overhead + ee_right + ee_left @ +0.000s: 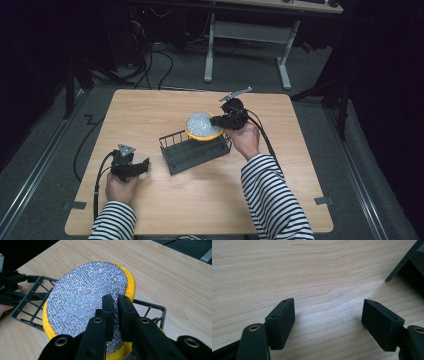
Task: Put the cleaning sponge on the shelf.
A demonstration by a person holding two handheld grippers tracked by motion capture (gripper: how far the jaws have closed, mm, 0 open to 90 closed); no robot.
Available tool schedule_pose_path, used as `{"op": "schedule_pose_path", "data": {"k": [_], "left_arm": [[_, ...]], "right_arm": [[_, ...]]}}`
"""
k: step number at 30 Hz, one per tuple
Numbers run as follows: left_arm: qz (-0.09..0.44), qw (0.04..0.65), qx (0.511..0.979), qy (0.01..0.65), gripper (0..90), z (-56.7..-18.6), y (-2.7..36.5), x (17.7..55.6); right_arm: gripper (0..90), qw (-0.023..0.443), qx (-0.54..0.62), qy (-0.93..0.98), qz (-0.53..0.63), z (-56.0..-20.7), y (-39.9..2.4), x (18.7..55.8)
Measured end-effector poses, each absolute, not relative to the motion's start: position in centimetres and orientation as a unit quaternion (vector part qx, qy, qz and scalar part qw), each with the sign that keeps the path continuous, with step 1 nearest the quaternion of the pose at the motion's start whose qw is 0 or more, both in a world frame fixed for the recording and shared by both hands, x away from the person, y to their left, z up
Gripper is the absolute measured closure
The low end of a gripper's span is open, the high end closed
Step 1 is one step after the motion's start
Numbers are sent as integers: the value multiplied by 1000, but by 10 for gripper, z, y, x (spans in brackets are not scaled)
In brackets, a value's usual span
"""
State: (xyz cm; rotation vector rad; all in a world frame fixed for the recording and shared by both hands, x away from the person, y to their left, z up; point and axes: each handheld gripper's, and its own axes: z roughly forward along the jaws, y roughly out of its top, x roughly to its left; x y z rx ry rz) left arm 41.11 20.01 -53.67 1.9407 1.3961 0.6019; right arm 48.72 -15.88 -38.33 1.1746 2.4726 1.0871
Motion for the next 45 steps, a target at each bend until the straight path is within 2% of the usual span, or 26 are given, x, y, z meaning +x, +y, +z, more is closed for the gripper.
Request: {"op": "schedule_pose_path", "data": {"k": [8,14,45], "left_arm": [[230,332,743,534,273,-537,200,411],[230,332,743,534,274,-537,200,411],[230,332,743,534,273,-537,200,411]], "right_arm": [[842,83,403,842,348,-401,-153,493],[842,89,408,845,334,-407,-152,494],[872,148,383,863,294,-427,-140,486]]}}
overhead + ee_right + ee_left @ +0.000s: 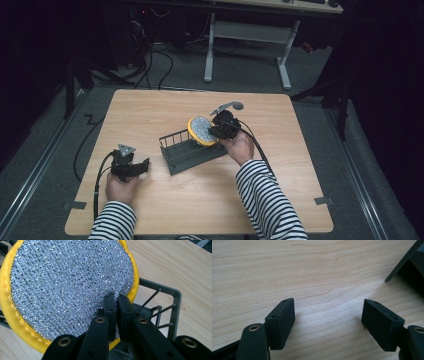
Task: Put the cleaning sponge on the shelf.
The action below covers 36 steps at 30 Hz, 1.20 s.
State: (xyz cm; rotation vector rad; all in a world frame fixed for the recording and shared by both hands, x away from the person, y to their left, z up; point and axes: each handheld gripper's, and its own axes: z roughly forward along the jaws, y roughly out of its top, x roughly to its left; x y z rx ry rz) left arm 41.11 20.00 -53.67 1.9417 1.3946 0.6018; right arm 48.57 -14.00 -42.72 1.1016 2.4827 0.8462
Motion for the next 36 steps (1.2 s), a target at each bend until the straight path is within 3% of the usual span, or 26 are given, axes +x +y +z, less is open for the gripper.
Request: {"op": "schedule_pose_path", "data": {"k": [23,36], "left_arm": [[231,331,743,534,273,-537,200,411],[230,332,743,534,273,-537,200,411]], "right_arm": [[880,203,390,842,313,-410,-144,482],[880,163,380,859,302,-425,-145,474]]}}
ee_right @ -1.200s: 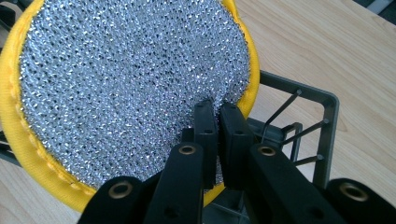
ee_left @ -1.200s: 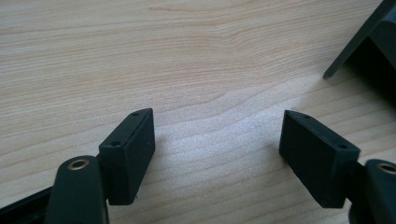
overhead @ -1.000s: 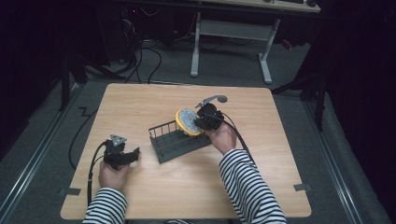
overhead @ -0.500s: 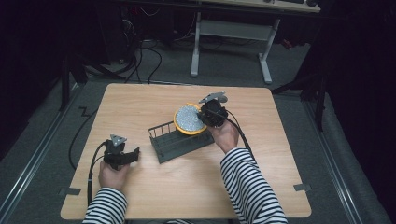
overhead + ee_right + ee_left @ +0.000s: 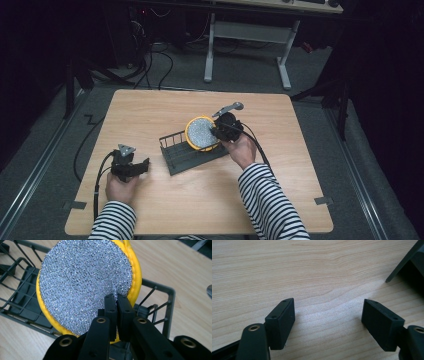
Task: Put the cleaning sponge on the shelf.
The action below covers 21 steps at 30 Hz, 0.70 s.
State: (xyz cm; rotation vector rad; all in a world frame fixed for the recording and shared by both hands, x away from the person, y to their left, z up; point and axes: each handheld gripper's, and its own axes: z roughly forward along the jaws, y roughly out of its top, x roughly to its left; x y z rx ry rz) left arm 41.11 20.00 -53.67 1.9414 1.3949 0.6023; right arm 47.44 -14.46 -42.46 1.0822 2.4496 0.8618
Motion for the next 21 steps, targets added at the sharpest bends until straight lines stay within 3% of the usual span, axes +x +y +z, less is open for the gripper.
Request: {"op": "schedule_pose_path", "data": {"k": [8,11,16,21], "left_arm": [[230,331,743,534,274,-537,200,411],[230,332,742,534,274,-537,200,411],[230,332,743,534,274,-537,200,411],[230,332,743,533,273,-537,200,411]], "right_arm": [[858,148,387,861,296,-433,-148,472],[727,148,392,855,305,-431,-153,471],[617,152,404,840,329,-423,-167,463],[563,162,421,825,341,-415,-184,459]]}}
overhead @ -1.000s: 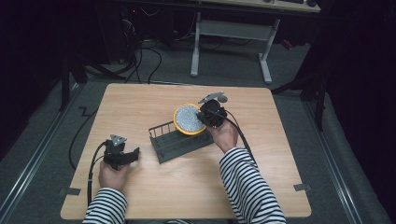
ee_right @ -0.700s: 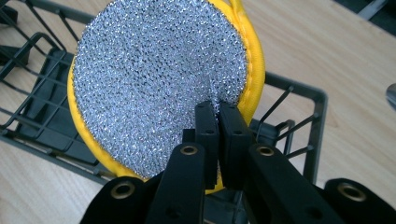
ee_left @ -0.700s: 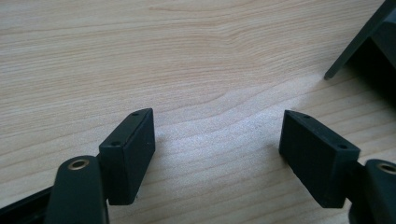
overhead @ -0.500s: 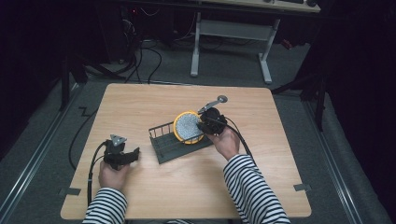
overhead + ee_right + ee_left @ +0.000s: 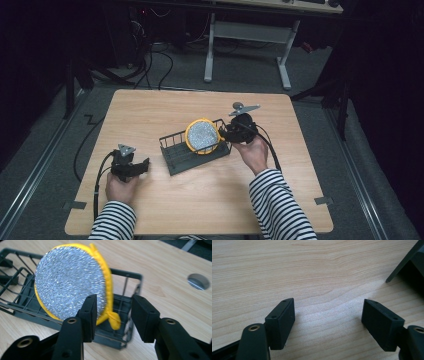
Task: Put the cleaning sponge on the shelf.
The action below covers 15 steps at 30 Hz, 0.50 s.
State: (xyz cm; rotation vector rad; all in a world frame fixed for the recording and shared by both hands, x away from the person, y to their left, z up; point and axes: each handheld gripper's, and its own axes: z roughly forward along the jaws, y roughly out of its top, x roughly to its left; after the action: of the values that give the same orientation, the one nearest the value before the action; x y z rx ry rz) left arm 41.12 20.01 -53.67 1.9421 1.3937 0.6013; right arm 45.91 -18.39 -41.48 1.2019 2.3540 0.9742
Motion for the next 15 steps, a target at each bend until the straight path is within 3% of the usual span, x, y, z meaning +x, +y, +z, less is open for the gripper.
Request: {"op": "schedule_pose_path", "data": {"k": [15], "left_arm": [[230,332,743,533,273,-537,200,411]], "right_arm": [[560,170,470,785,367,-415,-243,439]]}}
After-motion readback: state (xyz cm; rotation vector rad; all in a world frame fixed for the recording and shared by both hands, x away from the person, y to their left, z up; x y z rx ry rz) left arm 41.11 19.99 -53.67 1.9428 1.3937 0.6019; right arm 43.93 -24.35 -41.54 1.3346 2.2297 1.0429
